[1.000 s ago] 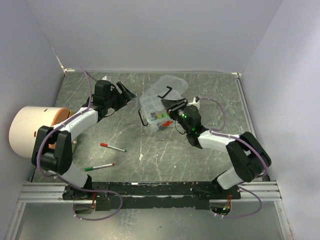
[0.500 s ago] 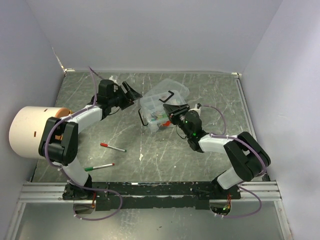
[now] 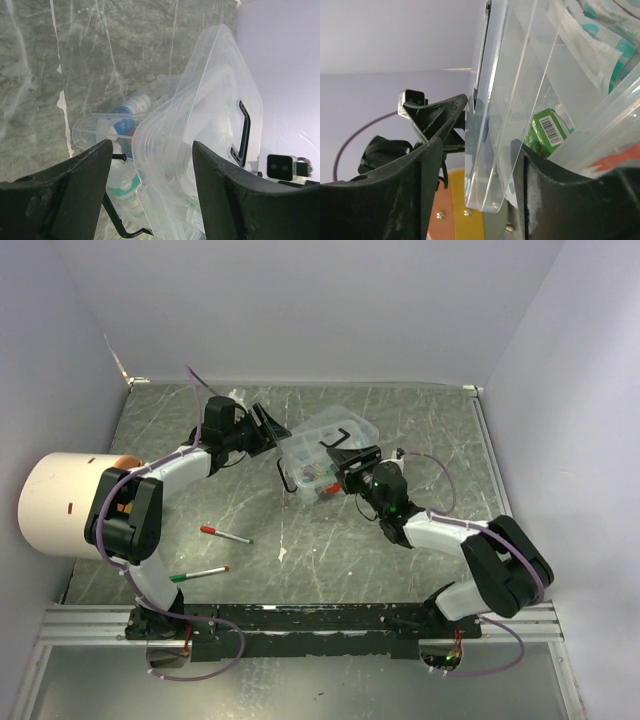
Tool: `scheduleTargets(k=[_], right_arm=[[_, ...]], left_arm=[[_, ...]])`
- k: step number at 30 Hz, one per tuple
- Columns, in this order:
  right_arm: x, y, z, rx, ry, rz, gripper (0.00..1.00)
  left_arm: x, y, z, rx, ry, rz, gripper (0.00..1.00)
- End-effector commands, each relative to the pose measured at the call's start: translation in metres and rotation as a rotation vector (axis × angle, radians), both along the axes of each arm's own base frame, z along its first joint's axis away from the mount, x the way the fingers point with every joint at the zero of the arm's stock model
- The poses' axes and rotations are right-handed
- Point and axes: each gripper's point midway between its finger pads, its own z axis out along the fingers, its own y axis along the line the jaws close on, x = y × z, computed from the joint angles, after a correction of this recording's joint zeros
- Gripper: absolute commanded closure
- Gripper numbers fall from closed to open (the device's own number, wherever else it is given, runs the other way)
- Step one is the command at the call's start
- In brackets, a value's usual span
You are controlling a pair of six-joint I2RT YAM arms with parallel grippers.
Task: Organize the medicine kit
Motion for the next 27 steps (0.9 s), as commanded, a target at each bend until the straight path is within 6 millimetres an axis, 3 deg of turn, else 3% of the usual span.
scheduleTargets(k=[1,5,7,10,13,15,19,21,26,27], right_arm=[[-0.012,-0.005,0.009,-0.023,0.011,0.011,0.39],[-0.029,-0.014,0.009,-0.097,0.068,0.031,0.31],[-0.042,-0.024,-0.001,-0.165,0.128,0.040,0.29],[-0.062,-0.051,-0.017,-0.302,0.200,0.013,0.27],[-0.069,-0.083,-0.013,-0.464,0.175,-0.049,0.27],[-0.067,-0.101,0.002,-0.568,0.125,-0.089,0.27],[-0.045,-0.117,0.048,-0.764,-0.010,-0.112,0.26],[-0.029,-0.116,0.053,-0.859,-0.024,-0.067,0.26],[0.026,-0.138,0.044,-0.993,0.012,0.005,0.26],[0.038,-0.139,0.050,-1.011,-0.008,0.013,0.27]], left_arm=[[-0.002,-0.006,-0.003,0.038,-0.015,-0.048,0.27],[-0.002,-0.005,-0.003,0.053,-0.019,-0.057,0.29],[-0.001,-0.004,-0.002,0.066,-0.018,-0.049,0.29],[0.000,-0.003,0.001,0.075,-0.023,-0.049,0.29],[0.000,-0.004,0.000,0.077,-0.020,-0.055,0.29],[0.000,-0.003,-0.002,0.084,-0.014,-0.061,0.29],[0.000,-0.002,-0.001,0.094,-0.015,-0.058,0.29],[-0.001,-0.002,0.001,0.098,-0.015,-0.061,0.28],[0.000,-0.002,-0.001,0.112,-0.003,-0.070,0.28],[-0.001,-0.002,-0.002,0.112,0.000,-0.072,0.28]])
